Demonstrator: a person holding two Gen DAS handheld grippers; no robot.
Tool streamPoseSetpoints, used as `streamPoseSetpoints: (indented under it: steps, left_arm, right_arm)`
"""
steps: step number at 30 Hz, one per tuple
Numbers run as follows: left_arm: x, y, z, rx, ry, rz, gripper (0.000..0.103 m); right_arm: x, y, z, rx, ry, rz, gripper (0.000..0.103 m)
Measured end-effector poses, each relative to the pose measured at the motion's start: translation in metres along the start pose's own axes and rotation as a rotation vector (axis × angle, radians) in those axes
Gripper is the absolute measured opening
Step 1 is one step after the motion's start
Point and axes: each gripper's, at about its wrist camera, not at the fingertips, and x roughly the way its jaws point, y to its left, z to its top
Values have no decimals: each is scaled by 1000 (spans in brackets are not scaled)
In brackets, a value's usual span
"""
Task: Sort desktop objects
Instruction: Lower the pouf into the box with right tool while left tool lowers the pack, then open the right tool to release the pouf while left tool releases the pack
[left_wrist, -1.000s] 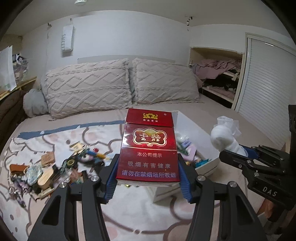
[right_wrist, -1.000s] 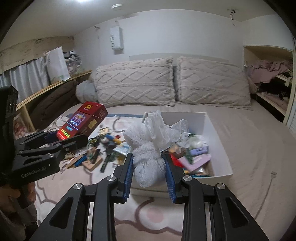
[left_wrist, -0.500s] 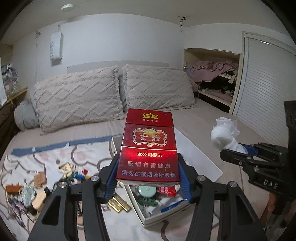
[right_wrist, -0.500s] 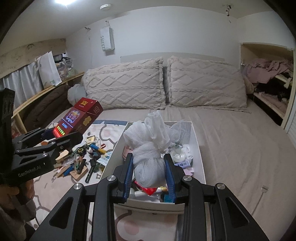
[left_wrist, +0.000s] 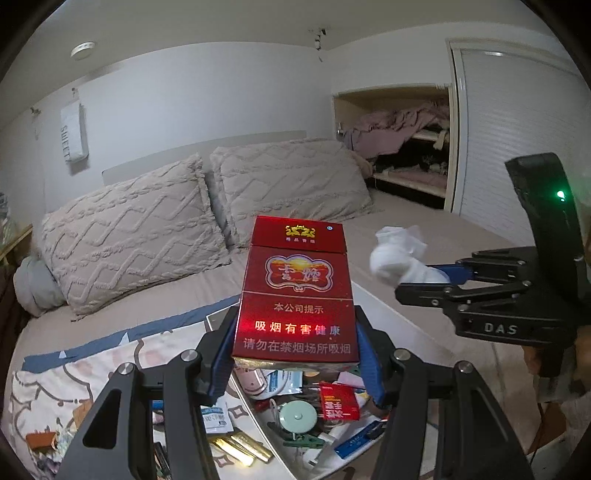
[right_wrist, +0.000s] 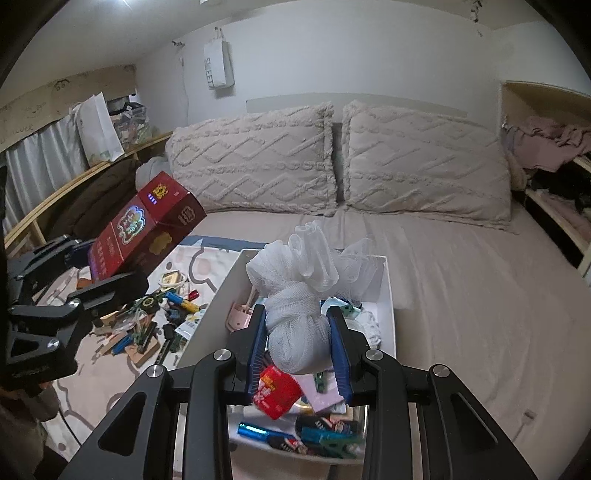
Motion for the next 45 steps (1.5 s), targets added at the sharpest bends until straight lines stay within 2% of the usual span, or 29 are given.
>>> streamPoseSetpoints:
  steps: [10,17,22,28,34,35,36,38,45]
  left_arm:
    - [41,25,-6,-79,54,25,57]
    - [59,35,-17,-179,115,29,57]
    - [71,26,-21,-183,177,44,57]
    - [83,14,-26,-202,249,40,57]
    - [84,5,-24,-169,263,70,57]
    - [85,6,-24,-178,265,69,57]
    - [86,8,-24,-191,266,69,57]
    - [90,12,-23,-216,273,65,57]
    - [118,18,-27,-240,317,56,57]
  right_arm:
    - [66,-6,-24,-60,162,-14,33]
    - [79,-17,-43,-71,292,-41,33]
    - [85,-24,-56,-81,393,-48,33]
    - [93,-18,-71,-134,464,-82,33]
    - [90,-21,-74,-98,450,-63,33]
    - [91,-22,-75,-92,453,-64,40]
    - [92,-23,-76,-89,456,-68,61]
    - [94,-21,-77,-90,456,-75,88]
    - [89,-22,-75,-50,418,-44,88]
